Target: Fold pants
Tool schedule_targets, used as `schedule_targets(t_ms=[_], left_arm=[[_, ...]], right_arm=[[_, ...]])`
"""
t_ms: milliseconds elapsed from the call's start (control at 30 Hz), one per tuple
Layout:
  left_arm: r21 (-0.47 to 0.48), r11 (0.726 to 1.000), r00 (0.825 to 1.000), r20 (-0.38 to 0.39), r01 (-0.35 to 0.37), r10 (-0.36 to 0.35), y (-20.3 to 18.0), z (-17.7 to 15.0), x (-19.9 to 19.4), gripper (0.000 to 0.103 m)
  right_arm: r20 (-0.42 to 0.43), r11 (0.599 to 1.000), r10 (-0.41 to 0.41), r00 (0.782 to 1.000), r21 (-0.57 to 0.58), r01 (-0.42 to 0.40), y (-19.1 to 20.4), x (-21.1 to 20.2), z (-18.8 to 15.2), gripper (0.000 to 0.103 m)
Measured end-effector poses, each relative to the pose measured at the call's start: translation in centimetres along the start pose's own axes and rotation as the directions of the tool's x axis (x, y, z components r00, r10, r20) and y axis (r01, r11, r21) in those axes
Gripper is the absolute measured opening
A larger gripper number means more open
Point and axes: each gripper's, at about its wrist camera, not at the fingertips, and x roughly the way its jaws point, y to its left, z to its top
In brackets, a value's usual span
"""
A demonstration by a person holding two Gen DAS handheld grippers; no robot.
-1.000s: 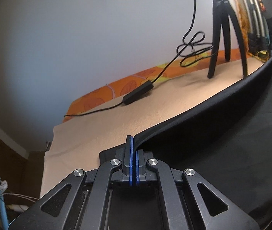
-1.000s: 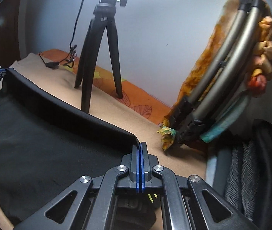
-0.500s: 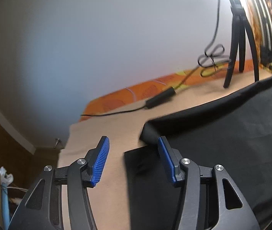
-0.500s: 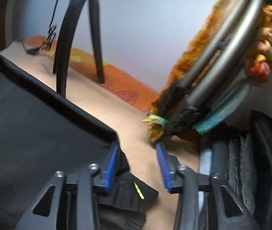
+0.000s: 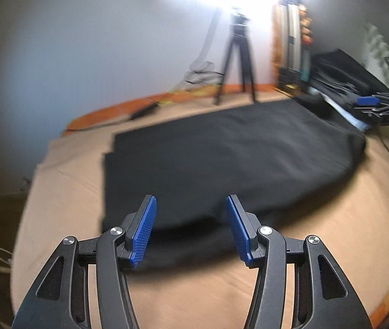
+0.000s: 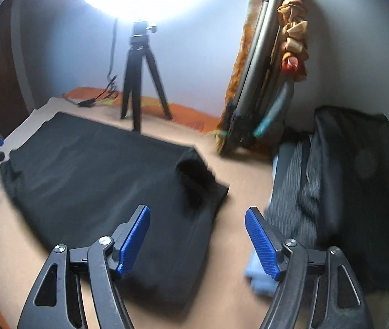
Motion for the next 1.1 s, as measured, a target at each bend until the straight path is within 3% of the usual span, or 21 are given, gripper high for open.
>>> schedule_targets(t_ms=[133, 267, 533, 600, 633, 667, 800, 1100], left_arm=[[0.005, 0.995, 0.994, -0.045, 0.097, -0.096, -1.6, -0.6, 0.6, 0.052], [0.012, 0.992, 0.989, -0.075, 0.129, -0.128, -2.6, -0.8, 1.3, 0.052], [0.038, 0.985, 0.974, -0.157, 0.171, -0.163, -5.0, -1.0, 4.2, 0.052], [0.028, 0.985, 0.974, -0.156, 0.171, -0.164, -5.1, -0.7, 4.8, 0.052], [0.02, 0.984, 0.973, -0.155, 0.179, -0.173, -5.1, -0.5, 5.0, 0.052], [0.015, 0.982, 0.971, -0.153, 0.188, -0.183, -5.1, -0.3, 5.1, 0.052], [0.038, 0.979, 0.97, -0.15, 0.199, -0.192, -5.9, 0.3, 5.8, 0.054], [0.017, 0.965, 0.959, -0.119, 0.261, -0.257, -7.1, 2.0, 7.6, 0.058]], right_arm=[[-0.025, 1.0, 0.017, 1.0, 0.003, -0.017, 1.3, -1.5, -2.4, 0.076], [-0.073, 1.0, 0.009, 0.997, -0.004, -0.009, 2.2, -0.9, -4.5, 0.076], [-0.116, 0.999, 0.028, 0.993, -0.014, -0.029, 2.6, 1.0, -4.7, 0.081], [-0.12, 0.999, 0.038, 0.992, -0.014, -0.04, 2.7, 1.6, -4.7, 0.075], [-0.118, 0.999, 0.051, 0.992, -0.01, -0.053, 2.7, 1.8, -4.6, 0.051], [-0.123, 0.998, 0.058, 0.991, -0.002, -0.059, 2.6, 2.1, -4.5, 0.037], [-0.095, 0.996, 0.086, 0.992, 0.027, -0.084, 2.0, 2.2, -3.9, 0.033], [-0.08, 0.99, 0.119, 0.99, 0.08, -0.113, 1.4, 2.7, -3.4, 0.036]])
